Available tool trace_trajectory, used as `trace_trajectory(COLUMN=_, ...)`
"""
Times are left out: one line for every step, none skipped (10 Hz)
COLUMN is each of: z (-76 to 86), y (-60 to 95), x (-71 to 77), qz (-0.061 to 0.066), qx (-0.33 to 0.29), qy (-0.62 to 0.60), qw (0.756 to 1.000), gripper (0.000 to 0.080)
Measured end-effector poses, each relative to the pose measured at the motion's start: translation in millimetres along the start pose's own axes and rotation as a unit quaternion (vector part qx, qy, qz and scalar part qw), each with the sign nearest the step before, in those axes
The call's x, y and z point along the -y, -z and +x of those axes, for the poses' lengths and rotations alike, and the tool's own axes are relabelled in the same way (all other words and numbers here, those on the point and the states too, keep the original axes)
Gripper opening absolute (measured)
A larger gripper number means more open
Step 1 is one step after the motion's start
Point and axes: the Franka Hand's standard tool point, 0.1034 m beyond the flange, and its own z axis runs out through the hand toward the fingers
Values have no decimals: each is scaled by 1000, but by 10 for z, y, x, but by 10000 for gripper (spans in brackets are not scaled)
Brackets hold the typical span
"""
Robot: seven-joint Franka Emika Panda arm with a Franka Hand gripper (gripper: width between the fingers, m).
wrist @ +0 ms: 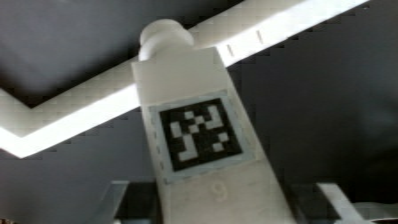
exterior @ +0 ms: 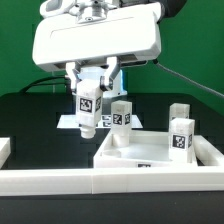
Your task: Assemble square table
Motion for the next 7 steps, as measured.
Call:
trace_trajectory(z=-8, y=-4, x=4, qz=1, qx=2, qy=-1, qw=1000, gripper=315)
trace_trajectory(z=-9, y=-5, x=4, qz=1, qx=2, qy=-1, qw=1000, gripper=315)
trace_trajectory(z=-9, y=-5, x=4, qz=1, qx=2, qy=-1, qw=1000, gripper=315)
trace_trajectory(z=-7, y=-2, x=7, qz=1, qx=0, qy=2, qw=1000, gripper=315)
trace_trajectory(z=-12, y=18, x=16, qz=2, qx=-10, qy=18, qw=1000, gripper=315)
trace_trajectory(z=-13, y=39, x=16, qz=3, qx=-17, qy=32, qw=999, gripper=315)
trace_trajectory(z=-10, y=44, x=-8, qz=4, qx=-22, qy=42, qw=999, gripper=315)
